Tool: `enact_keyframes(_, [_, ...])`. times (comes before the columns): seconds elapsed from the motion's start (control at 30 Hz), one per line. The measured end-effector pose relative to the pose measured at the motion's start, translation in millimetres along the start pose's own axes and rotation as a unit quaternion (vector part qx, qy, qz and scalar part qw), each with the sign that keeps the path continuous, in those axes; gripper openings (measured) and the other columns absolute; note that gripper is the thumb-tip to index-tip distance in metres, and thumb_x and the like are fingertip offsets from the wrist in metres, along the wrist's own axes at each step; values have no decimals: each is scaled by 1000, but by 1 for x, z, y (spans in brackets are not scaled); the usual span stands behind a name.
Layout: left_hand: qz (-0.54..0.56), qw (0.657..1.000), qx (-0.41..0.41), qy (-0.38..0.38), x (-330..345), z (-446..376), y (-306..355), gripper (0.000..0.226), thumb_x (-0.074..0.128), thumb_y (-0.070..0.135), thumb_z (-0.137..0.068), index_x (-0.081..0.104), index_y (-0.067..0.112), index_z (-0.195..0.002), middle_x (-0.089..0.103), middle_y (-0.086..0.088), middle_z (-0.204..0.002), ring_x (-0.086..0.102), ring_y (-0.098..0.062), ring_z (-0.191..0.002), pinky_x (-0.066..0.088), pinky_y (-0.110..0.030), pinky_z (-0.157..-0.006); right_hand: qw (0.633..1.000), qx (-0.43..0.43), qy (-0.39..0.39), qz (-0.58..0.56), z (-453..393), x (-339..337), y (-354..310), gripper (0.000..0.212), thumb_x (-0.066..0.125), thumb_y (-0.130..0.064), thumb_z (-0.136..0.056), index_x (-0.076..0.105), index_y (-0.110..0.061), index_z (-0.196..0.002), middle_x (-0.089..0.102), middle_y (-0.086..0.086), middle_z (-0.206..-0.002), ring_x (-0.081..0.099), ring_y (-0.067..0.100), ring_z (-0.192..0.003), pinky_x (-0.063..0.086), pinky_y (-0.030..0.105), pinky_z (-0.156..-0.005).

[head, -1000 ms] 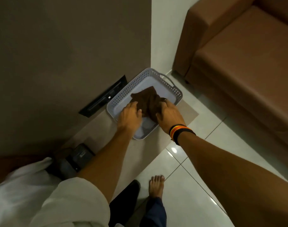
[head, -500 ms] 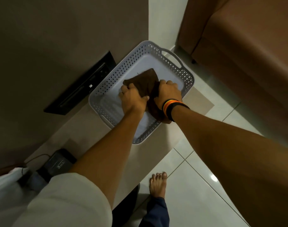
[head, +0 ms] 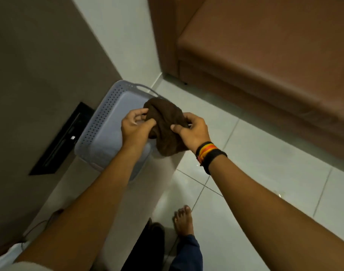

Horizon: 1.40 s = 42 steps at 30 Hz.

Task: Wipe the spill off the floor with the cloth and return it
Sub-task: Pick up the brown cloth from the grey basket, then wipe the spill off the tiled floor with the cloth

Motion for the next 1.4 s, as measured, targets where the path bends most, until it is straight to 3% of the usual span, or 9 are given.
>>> enact_keyframes(0.2, [-71, 986, 16, -150, 139, 121, -13, 40, 77, 0, -80, 69, 21, -113, 73, -15, -110, 75, -29, -98, 62, -21, -67, 986, 76, 135, -58, 83, -146, 97, 24, 74, -10, -88, 73, -12, -112, 73, 5, -105, 72, 26, -97, 61, 42, -91])
enact_keyframes(0.37, [-149, 961, -11, -235, 240, 228, -92, 42, 77, 1, -78, 71, 18, -116, 70, -14, -109, 75, -39, -99, 67, -50, -80, 969, 142, 197, -45, 154, -246, 223, 18, 72, -10, -90, 72, -15, -107, 74, 2, -98, 70, 27, -95, 59, 43, -91])
enact_keyframes(0.6, [-235, 916, -50, -320, 342, 319, -240, 42, 79, 5, -81, 72, 16, -121, 68, -4, -110, 71, -27, -104, 66, -44, -84, 944, 239, 227, -15, 208, -318, 412, 21, 71, -16, -91, 71, -18, -111, 67, -4, -94, 65, 21, -92, 58, 41, -95])
enact_keyframes(0.8, [-273, 889, -36, -366, 422, 326, -354, 45, 82, 9, -83, 69, 18, -124, 66, 2, -105, 65, -14, -92, 56, -20, -71, 924, 237, 301, -1, 195, -340, 539, 24, 68, -13, -94, 69, -16, -117, 67, -4, -95, 69, 23, -95, 59, 39, -92])
enact_keyframes(0.9, [-341, 839, 16, -423, 446, 318, -404, 42, 75, 12, -90, 66, 18, -131, 68, -3, -120, 68, -20, -107, 60, -29, -88, 907, 269, 323, 35, 193, -332, 603, 40, 67, -15, -96, 59, -14, -135, 68, 5, -119, 66, 28, -113, 54, 37, -98])
enact_keyframes(1.0, [-435, 779, 150, -426, 446, 290, -441, 45, 65, 15, -95, 61, 16, -139, 60, -10, -139, 58, -30, -128, 47, -42, -111, 909, 225, 286, 202, 181, -318, 648, 67, 68, -24, -96, 38, -14, -154, 37, 11, -159, 39, 31, -145, 39, 46, -116])
enact_keyframes(1.13, [-557, 683, 255, -397, 449, 227, -473, 88, 69, 27, -91, 23, 14, -165, 13, -17, -174, 7, -36, -162, 4, -47, -132, 878, 40, 152, 453, 133, -303, 690, 68, 48, -44, -101, 30, -17, -160, 18, 13, -168, 17, 37, -155, 24, 63, -119])
enact_keyframes(1.23, [-614, 618, 243, -426, 468, 189, -487, 148, 87, 56, -70, -18, 11, -164, -31, -22, -169, -32, -39, -156, -23, -55, -120, 853, 52, 98, 510, 94, -302, 728, 72, 29, -58, -101, 24, -21, -163, 15, 9, -169, 14, 33, -156, 19, 63, -118])
enact_keyframes(1.4, [-654, 585, 162, -451, 492, 170, -501, 188, 93, 73, -37, -43, 13, -152, -53, -24, -155, -49, -43, -145, -26, -70, -115, 813, 177, 295, 469, 69, -317, 754, 70, 27, -60, -103, 26, -23, -162, 19, 6, -169, 18, 33, -155, 15, 61, -120])
Point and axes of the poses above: each hand's wrist, its own z-axis away from the middle knuckle, its own x-axis out of the palm, y = z × x, the point moved 3 cm from there along -z, towards the middle knuckle
